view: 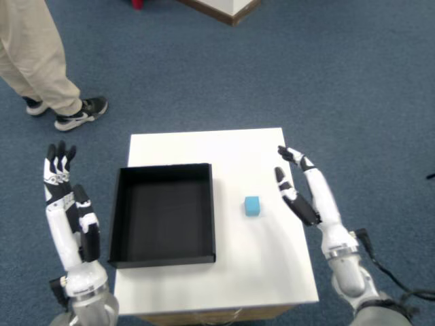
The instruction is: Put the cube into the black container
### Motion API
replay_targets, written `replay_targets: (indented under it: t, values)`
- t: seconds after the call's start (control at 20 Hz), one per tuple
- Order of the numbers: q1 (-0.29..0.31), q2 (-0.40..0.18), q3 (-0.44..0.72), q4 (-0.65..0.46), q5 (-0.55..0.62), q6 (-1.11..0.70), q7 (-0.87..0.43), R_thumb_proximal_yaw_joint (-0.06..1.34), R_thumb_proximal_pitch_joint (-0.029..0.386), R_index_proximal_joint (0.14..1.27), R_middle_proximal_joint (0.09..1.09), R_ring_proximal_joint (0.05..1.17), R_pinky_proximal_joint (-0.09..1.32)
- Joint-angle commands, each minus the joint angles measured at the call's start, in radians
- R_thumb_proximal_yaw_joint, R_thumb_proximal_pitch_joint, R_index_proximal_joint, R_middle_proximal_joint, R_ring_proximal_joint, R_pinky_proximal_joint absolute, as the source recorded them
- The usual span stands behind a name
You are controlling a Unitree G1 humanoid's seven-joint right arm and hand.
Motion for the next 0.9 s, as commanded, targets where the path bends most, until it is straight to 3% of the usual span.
replay_targets:
  t: [0.05, 0.1, 0.2, 0.3, 0.6, 0.9]
  values:
    - [-0.063, -0.007, 0.110, 0.042, -0.042, 0.027, -0.171, 0.27, 0.139, 0.30, 0.30, 0.33, 0.25]
    - [-0.064, -0.005, 0.159, 0.049, -0.066, 0.052, -0.236, 0.27, 0.138, 0.31, 0.35, 0.39, 0.29]
    - [-0.069, -0.003, 0.245, 0.051, -0.104, 0.108, -0.370, 0.29, 0.153, 0.31, 0.64, 0.75, 0.56]
    - [-0.075, -0.002, 0.328, 0.035, -0.144, 0.190, -0.521, 0.34, 0.168, 0.34, 0.84, 0.98, 0.79]
    - [-0.091, -0.056, 0.474, -0.099, -0.233, 0.332, -0.802, 0.48, 0.127, 0.45, 0.94, 1.06, 0.98]
    - [-0.121, -0.125, 0.565, -0.215, -0.308, 0.435, -0.959, 0.53, 0.110, 0.49, 0.94, 1.02, 1.01]
